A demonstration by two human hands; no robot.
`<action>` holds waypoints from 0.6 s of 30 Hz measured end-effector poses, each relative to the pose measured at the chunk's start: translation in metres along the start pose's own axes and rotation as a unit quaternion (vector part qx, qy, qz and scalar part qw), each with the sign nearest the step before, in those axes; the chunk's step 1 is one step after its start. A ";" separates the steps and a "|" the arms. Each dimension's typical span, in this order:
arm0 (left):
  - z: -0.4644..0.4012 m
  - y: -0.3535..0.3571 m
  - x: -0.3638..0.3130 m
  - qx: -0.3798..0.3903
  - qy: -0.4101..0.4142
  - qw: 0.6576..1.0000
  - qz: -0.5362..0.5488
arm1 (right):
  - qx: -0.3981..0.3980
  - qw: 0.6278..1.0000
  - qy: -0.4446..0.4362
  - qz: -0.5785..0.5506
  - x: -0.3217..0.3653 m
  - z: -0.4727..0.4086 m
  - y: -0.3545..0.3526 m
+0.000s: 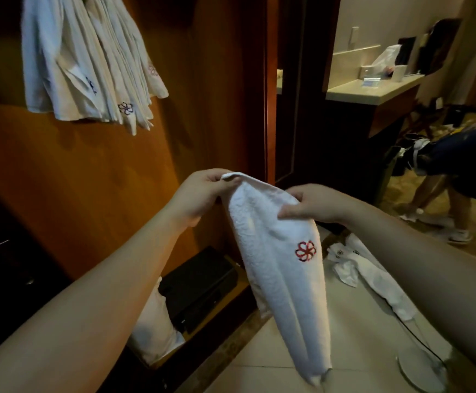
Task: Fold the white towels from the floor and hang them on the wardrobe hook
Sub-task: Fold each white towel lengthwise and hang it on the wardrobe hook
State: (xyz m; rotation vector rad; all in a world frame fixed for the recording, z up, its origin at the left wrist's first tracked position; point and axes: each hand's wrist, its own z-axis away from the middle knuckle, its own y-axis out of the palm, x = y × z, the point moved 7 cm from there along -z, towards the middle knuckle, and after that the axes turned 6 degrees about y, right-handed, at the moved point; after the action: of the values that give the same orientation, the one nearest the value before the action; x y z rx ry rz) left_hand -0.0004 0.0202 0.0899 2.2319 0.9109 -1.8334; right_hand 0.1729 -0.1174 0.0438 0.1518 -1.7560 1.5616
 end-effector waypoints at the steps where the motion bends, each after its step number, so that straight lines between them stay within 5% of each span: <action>1: 0.001 -0.002 0.004 -0.004 -0.008 1.000 -0.002 | 0.011 0.999 0.023 0.022 -0.019 0.002 0.007; 9: 0.008 -0.033 0.039 -0.079 -0.067 0.993 0.054 | -0.040 0.984 0.126 0.117 -0.122 0.008 0.020; 18: 0.019 -0.085 0.069 -0.193 -0.102 0.970 0.104 | -0.081 0.983 0.140 0.084 -0.129 0.011 0.008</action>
State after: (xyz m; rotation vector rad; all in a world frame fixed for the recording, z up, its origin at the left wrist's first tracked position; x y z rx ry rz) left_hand -0.0538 0.1068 0.0446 1.7933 0.8692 -1.5951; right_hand 0.2538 -0.1751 -0.0393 -0.2896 -1.6945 1.4673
